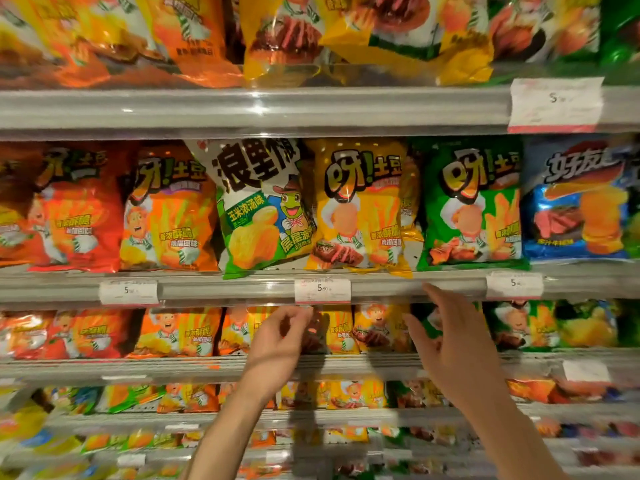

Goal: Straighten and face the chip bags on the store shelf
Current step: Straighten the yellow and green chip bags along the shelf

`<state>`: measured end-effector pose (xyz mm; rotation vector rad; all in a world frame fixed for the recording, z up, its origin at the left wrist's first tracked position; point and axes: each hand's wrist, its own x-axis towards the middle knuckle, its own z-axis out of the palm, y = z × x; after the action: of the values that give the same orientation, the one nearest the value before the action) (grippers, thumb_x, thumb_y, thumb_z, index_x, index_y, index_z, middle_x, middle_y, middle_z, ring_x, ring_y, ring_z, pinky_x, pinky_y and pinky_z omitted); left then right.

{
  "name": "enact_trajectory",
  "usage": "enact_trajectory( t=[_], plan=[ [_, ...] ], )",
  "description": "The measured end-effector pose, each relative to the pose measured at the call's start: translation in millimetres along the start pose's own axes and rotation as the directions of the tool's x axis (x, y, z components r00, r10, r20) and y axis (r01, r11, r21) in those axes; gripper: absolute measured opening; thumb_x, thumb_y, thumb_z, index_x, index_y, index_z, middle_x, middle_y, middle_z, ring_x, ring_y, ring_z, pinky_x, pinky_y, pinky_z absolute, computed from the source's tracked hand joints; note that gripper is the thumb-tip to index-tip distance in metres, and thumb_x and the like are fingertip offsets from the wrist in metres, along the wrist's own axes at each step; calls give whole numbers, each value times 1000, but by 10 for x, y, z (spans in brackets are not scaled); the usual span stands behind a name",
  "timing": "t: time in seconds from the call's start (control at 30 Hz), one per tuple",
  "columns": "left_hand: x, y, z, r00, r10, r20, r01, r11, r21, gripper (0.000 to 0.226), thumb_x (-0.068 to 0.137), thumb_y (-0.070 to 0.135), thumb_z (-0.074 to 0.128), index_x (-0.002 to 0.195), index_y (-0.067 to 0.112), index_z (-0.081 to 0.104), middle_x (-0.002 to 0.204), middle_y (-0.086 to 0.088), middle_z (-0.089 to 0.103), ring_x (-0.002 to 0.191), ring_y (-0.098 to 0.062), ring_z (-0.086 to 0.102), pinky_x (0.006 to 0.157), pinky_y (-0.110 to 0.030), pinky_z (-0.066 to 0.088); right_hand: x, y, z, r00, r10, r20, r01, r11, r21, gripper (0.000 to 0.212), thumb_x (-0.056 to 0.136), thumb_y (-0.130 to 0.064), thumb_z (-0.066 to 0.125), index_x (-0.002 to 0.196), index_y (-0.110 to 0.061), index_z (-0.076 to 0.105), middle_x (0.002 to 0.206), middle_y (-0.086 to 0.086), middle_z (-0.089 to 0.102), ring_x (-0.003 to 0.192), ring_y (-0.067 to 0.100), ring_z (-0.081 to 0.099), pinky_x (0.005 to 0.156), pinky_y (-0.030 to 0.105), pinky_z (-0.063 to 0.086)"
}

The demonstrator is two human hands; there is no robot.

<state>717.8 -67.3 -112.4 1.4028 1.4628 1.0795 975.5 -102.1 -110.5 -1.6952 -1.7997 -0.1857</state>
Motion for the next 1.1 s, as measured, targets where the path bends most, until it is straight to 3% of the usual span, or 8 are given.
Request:
enact_trajectory(
  t=[0.13,0.2,0.3,0.5,0.63,0.9,1.1],
  plan=[
    [101,104,83,979,-196,49,201,922,-330,25,99,25,61,92,5,73,83,-11,77,57,-3,67,54,-13,53,340,-114,-8,997,-76,-32,75,997,-30,58,98,-53,46,143,-17,49,125,8,59,114,26,58,89,40,55],
    [165,100,117,967,-235,98,255,878,-406,35,97,28,63,101,-5,74,92,-20,78,62,-13,67,54,-19,56,476,-199,-21,982,-137,-128,132,990,-47,55,98,-48,52,140,-13,53,125,11,59,114,26,59,88,39,56],
    [237,81,134,961,-242,136,278,840,-467,41,94,35,66,101,-5,75,91,-14,79,66,-13,68,58,-20,55,685,-334,-49,949,-230,-214,211,971,-108,55,97,-47,57,138,-11,55,127,12,57,117,26,57,93,37,54],
    [257,108,129,948,-229,220,312,795,-520,44,92,42,67,100,-2,73,81,-10,73,64,-13,65,62,-22,51,1055,-578,-148,993,-119,-6,118,991,-61,84,88,-77,44,154,-29,25,149,8,31,132,26,40,98,44,48],
    [276,92,107,941,-218,260,327,786,-525,48,90,46,68,103,0,73,83,-9,71,64,-13,61,63,-22,50,1138,-622,-165,996,-84,21,86,992,-96,89,85,-80,43,155,-31,16,153,8,24,135,27,38,95,41,48],
    [268,95,108,946,-215,241,314,786,-532,46,90,44,70,96,-1,76,79,-11,73,61,-12,62,62,-23,49,1166,-571,-172,994,-105,6,105,983,-153,88,86,-75,48,154,-24,26,148,15,34,130,32,44,99,44,48],
    [269,92,99,945,-214,247,315,800,-510,45,90,44,69,96,0,75,80,-10,74,60,-12,64,61,-24,49,1319,-680,-219,950,-291,-111,270,948,-172,60,96,-55,55,140,-15,51,135,14,47,123,30,45,96,45,44]
  ],
)
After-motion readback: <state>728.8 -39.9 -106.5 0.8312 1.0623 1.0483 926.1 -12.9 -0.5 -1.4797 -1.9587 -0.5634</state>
